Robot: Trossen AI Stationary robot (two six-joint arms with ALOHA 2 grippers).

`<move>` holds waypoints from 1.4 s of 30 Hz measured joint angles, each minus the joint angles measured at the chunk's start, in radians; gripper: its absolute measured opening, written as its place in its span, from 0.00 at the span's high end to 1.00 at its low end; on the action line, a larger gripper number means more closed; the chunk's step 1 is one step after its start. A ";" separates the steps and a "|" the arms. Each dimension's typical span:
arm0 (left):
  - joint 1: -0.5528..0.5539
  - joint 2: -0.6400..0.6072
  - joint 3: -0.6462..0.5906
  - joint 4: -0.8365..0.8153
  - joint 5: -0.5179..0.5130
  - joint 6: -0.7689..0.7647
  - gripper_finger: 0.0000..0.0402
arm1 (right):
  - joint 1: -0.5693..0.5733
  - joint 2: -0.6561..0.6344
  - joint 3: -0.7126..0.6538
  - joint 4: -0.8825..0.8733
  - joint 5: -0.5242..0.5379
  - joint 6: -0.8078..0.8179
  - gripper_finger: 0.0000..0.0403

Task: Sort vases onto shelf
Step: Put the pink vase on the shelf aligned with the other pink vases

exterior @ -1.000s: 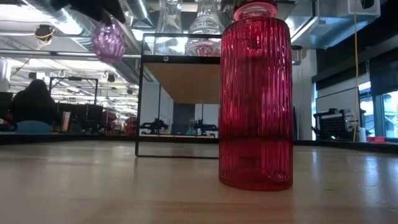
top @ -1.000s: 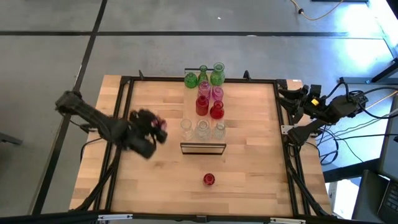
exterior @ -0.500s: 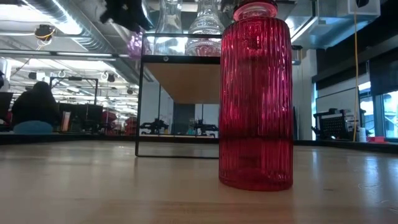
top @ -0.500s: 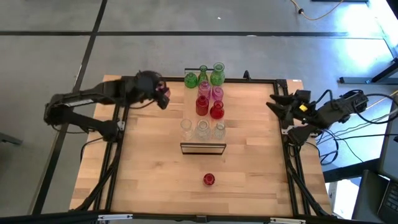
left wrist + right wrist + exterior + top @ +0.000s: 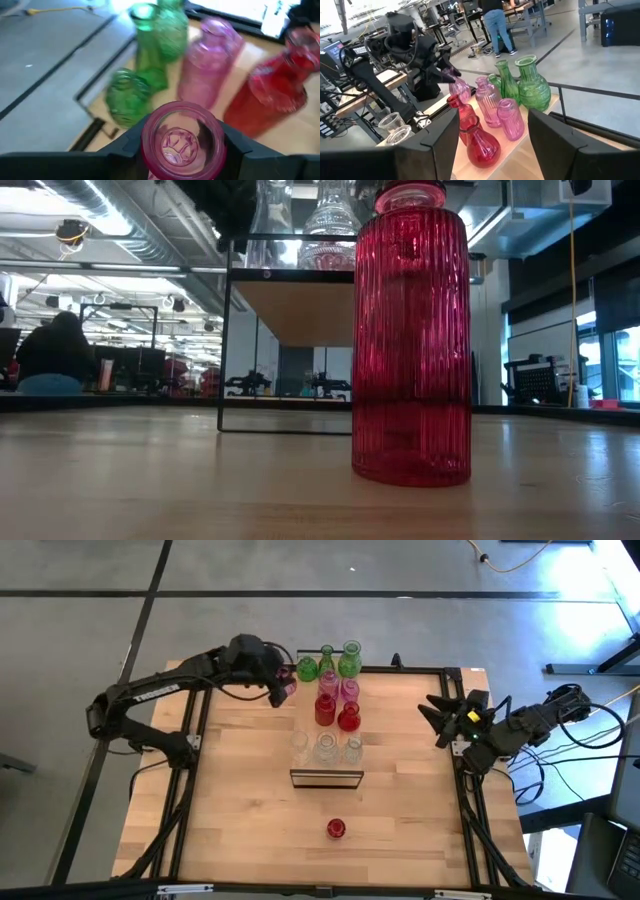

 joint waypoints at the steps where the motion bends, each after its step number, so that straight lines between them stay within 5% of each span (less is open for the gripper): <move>1: -0.003 0.013 0.000 0.001 0.020 0.016 0.65 | 0.000 0.007 0.000 0.000 0.001 0.007 0.46; 10: -0.004 0.113 0.000 0.087 0.096 0.108 0.65 | 0.000 0.067 0.000 -0.001 0.026 0.106 0.46; 36: -0.024 0.195 0.001 0.178 0.091 0.128 0.65 | 0.000 0.127 0.000 0.000 0.023 0.168 0.46; 42: -0.024 0.195 0.001 0.178 0.090 0.127 0.58 | 0.000 0.127 0.000 -0.004 0.023 0.164 0.46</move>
